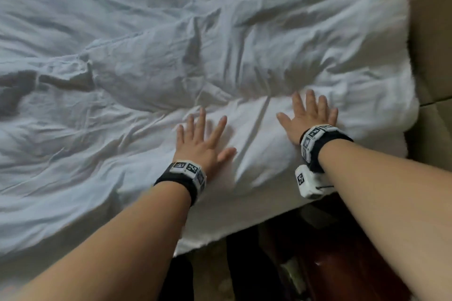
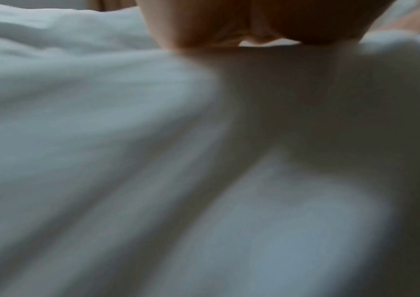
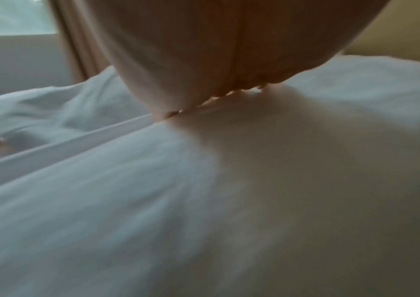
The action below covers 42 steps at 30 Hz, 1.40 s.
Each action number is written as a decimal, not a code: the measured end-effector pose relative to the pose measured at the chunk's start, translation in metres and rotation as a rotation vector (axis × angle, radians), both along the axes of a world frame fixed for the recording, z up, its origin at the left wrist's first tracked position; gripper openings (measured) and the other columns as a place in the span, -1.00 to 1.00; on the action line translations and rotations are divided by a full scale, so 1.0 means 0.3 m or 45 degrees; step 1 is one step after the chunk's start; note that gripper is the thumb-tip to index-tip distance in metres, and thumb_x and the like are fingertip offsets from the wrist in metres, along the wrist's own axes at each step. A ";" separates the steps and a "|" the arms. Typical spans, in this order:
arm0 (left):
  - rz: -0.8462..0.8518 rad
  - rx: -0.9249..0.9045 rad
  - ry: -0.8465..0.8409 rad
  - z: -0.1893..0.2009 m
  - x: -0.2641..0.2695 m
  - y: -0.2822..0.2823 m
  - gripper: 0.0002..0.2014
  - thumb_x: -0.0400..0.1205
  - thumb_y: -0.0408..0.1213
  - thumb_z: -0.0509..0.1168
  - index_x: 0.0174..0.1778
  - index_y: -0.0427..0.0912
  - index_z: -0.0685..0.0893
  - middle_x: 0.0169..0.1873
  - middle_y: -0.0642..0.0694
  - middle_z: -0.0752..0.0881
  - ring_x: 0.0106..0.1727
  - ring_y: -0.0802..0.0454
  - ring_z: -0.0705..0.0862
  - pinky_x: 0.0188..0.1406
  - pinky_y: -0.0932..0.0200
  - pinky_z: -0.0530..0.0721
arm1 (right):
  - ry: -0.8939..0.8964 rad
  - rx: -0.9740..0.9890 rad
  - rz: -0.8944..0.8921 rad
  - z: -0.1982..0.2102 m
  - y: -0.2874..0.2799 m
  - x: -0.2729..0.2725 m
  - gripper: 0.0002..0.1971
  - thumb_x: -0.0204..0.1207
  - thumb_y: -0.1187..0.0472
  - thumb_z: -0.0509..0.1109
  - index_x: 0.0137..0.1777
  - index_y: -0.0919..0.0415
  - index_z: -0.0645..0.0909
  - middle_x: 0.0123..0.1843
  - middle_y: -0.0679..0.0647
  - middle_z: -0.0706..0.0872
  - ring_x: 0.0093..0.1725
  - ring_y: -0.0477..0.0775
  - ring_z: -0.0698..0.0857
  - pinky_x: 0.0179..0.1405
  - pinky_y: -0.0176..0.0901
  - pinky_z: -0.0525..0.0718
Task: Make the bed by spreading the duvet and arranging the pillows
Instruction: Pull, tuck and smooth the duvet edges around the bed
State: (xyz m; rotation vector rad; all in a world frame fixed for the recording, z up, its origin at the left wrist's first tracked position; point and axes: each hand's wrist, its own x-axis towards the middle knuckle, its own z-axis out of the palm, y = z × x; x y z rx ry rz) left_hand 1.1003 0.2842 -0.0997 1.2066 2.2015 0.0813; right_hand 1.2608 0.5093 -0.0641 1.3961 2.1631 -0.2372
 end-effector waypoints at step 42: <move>-0.419 -0.449 0.040 0.084 0.483 0.781 -0.17 0.48 0.65 -0.12 0.67 0.55 -0.18 0.80 -0.18 -0.13 0.76 -0.44 0.09 0.64 -0.45 0.24 | 1.198 0.503 -1.594 0.032 0.575 0.863 -0.58 0.59 -0.02 0.41 0.38 0.14 0.55 0.33 0.20 0.74 0.27 0.25 0.71 0.16 -0.06 0.57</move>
